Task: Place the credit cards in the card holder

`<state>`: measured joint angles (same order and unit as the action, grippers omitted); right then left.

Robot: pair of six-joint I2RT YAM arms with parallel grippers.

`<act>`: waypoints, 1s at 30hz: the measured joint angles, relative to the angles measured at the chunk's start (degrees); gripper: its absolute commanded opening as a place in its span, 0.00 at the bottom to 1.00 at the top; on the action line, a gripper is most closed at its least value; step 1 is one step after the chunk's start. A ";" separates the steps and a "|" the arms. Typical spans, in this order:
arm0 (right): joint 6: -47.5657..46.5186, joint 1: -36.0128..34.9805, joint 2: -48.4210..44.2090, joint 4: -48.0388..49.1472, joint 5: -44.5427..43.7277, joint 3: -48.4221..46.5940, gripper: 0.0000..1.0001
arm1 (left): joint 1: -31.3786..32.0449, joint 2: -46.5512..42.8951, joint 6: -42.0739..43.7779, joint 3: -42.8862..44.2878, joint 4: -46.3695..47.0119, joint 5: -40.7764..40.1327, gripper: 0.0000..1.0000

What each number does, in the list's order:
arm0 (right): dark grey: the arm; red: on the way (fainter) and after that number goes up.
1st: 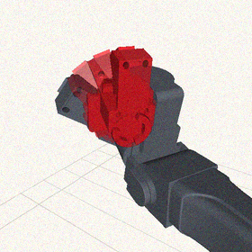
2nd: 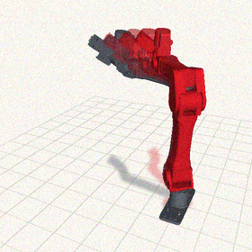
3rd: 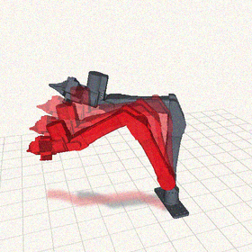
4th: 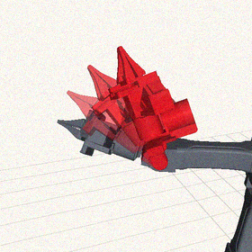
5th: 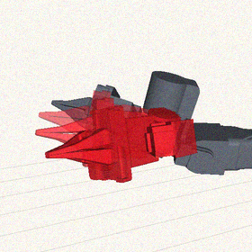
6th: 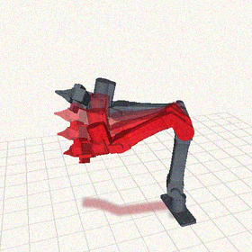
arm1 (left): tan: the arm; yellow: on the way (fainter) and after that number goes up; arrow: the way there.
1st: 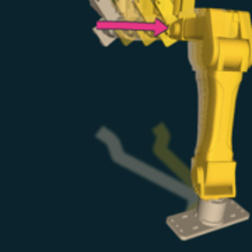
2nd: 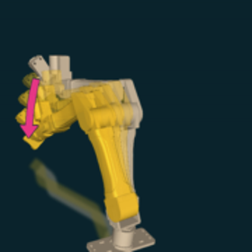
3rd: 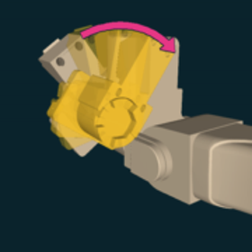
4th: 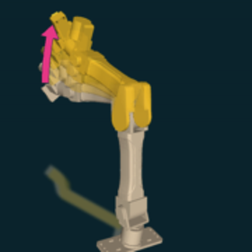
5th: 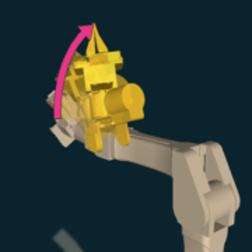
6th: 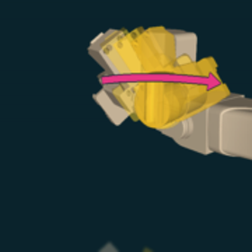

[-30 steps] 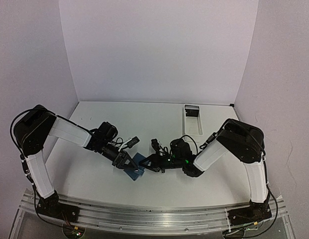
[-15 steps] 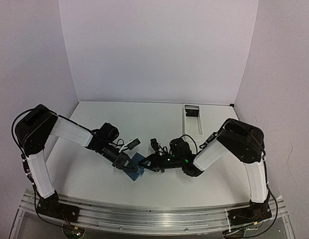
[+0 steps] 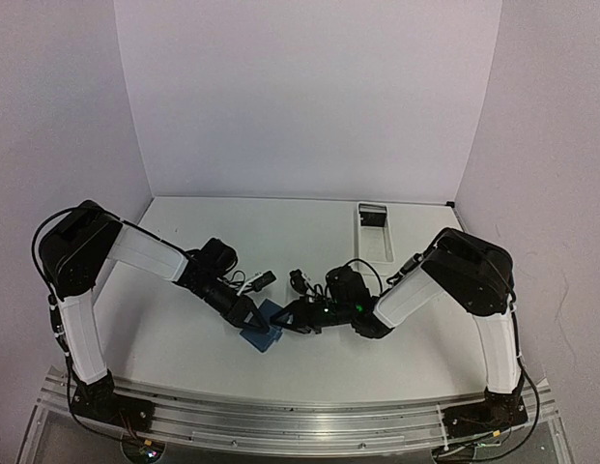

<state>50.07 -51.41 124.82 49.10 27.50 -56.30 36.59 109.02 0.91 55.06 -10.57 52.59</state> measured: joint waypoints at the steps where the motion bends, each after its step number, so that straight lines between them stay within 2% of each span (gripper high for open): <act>1: -0.07 0.08 0.02 -0.42 -0.11 -0.14 0.00 | 0.09 0.12 -0.65 0.42 -0.42 -0.50 0.00; 9: -0.55 0.64 0.02 -5.06 -0.61 -2.02 0.02 | 0.20 0.19 -3.03 2.34 -2.31 -3.91 0.00; 12: -0.84 0.64 0.02 -7.85 -0.59 -3.19 0.32 | 0.12 0.19 -3.54 2.37 -2.49 -3.93 0.00; 15: -2.91 0.66 0.00 -12.37 -1.05 -4.67 0.47 | 0.07 0.25 -3.96 2.50 -2.89 -4.25 0.00; 17: -4.89 0.52 -0.75 -16.61 -2.54 -6.62 0.51 | -0.01 0.45 -4.08 2.68 -2.87 -4.69 0.00; 24: -14.09 -0.16 -3.85 -36.00 -12.59 -13.66 0.58 | -0.77 0.73 -4.28 3.67 -1.90 -5.31 0.00; 30: -18.30 -0.30 -5.90 -45.39 -20.46 -16.22 0.59 | -0.96 0.94 -4.12 6.09 -1.10 -5.95 0.00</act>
<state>31.78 -51.70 118.92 3.72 7.05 -72.52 35.64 109.95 -3.21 61.15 -11.67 46.65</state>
